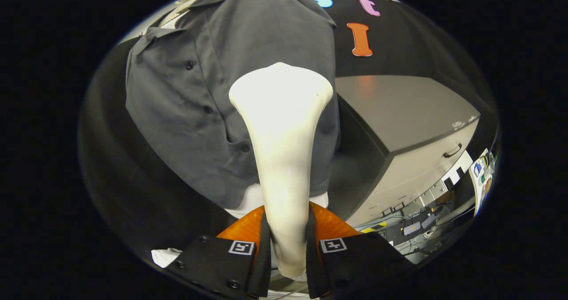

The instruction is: Iron the clothes twice with a garment steamer, once on the left side and once on the right side.

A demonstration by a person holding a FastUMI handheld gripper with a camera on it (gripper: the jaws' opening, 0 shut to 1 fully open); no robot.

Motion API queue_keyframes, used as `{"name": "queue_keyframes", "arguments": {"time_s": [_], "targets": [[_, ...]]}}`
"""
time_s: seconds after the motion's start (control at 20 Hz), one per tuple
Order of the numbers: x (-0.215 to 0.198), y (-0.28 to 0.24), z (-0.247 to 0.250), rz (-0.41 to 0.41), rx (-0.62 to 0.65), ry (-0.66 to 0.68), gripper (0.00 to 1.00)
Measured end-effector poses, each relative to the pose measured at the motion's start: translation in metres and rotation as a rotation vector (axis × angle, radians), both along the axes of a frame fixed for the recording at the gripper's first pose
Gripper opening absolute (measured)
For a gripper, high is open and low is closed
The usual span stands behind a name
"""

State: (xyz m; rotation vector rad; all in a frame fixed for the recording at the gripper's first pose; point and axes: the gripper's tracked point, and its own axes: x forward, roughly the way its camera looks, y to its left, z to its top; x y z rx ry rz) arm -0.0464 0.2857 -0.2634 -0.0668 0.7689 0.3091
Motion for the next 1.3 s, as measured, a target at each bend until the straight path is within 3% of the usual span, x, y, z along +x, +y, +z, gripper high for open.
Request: {"name": "queue_keyframes", "arguments": {"time_s": [0.25, 0.9, 1.3], "targets": [[0.009, 0.053, 0.06, 0.071, 0.037, -0.101, 0.4], [0.018, 0.173, 0.16, 0.267, 0.108, -0.278, 0.4], [0.027, 0.201, 0.132, 0.307, 0.057, -0.27, 0.4]]}}
